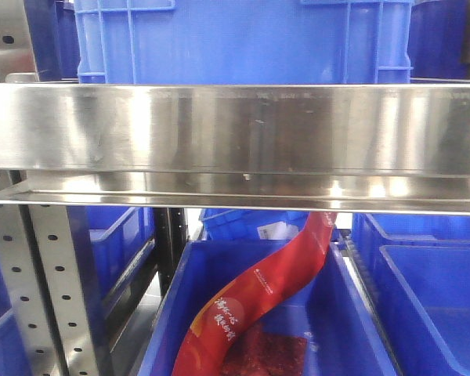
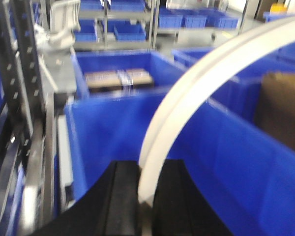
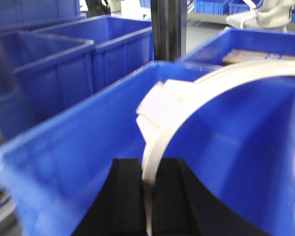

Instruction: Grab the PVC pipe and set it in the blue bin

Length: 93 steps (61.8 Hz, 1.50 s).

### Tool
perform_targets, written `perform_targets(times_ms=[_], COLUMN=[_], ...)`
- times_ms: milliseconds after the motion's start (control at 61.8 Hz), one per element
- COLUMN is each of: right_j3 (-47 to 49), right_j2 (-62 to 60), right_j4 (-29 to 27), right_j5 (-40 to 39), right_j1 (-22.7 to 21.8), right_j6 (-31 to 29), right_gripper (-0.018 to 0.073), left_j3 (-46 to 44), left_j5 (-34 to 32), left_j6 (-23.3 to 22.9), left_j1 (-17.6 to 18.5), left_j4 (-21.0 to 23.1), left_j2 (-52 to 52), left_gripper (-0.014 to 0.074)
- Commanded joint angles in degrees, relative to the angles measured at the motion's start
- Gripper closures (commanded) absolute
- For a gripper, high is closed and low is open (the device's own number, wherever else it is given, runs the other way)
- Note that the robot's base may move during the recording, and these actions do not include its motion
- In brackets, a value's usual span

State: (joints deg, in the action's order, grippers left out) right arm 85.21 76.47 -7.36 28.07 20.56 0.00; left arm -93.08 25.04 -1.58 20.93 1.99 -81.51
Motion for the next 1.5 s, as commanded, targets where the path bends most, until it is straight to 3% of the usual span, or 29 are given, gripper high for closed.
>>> perform_targets(times_ms=[0, 227, 307, 405, 534, 599, 663, 841, 987, 1068, 1100, 1294, 1375, 1489], right_j3=[3.3, 6.1, 6.1, 6.1, 6.1, 6.1, 6.1, 6.1, 6.1, 6.1, 6.1, 6.1, 6.1, 6.1], right_j2=[5.0, 12.7, 13.8, 14.3, 14.3, 14.3, 14.3, 12.4, 8.6, 7.3, 7.1, 6.8, 4.0, -1.3], right_j4=[0.2, -0.2, -0.6, -1.5, -1.5, -1.5, -1.5, -1.7, -2.1, -2.1, -2.1, -2.2, -4.1, -4.2], right_j5=[-3.4, -4.3, -4.2, -3.8, -4.3, -4.5, -4.5, -3.8, -1.1, -1.1, -1.1, 1.3, 6.3, 7.0], right_j1=[0.1, 0.1, 0.1, 0.1, 0.1, 0.1, 0.1, 0.1, 0.1, 0.1, 0.1, 0.1, 0.1, 0.1], right_j6=[-0.6, -0.6, -0.6, -0.6, -0.6, -0.6, -0.6, -0.6, -0.6, -0.6, -0.6, -0.6, -0.6, -0.5], right_gripper=[0.0727, 0.0727, 0.068, 0.0547, 0.0272, 0.0186, 0.0159, 0.0249, 0.0519, 0.0663, 0.072, 0.0727, 0.0727, 0.0727], left_j3=[-3.2, -5.4, -5.4, -5.4, -5.4, -5.4, -5.4, -7.0, -9.6, -9.8, -9.8, -9.8, -9.8, -9.5], left_j5=[-2.5, -3.8, -3.0, -0.9, -0.8, -0.8, -0.8, 0.7, 7.1, 7.4, 7.4, 13.4, 16.0, 17.7], left_j6=[0.0, 0.0, 0.0, 0.0, 0.0, 0.0, 0.0, 0.0, 0.0, 0.0, 0.0, 0.0, 0.0, 0.0], left_j1=[0.4, 0.7, 1.2, 1.7, 2.2, 2.2, 2.2, 2.2, 2.2, 2.2, 2.2, 2.2, 2.2, 2.2], left_j4=[1.0, 2.5, 3.1, 4.3, 4.3, 4.3, 4.3, 4.3, 4.3, 4.2, 4.0, 4.0, 4.0, 4.0], left_j2=[-4.7, -12.1, -12.9, -13.0, -13.1, -13.1, -13.1, -12.0, -9.0, -8.0, -8.0, -8.1, -6.1, -1.1], left_gripper=[0.0707, 0.0702, 0.0637, 0.0473, 0.0282, 0.0244, 0.024, 0.029, 0.0542, 0.0692, 0.0706, 0.0707, 0.0707, 0.0707])
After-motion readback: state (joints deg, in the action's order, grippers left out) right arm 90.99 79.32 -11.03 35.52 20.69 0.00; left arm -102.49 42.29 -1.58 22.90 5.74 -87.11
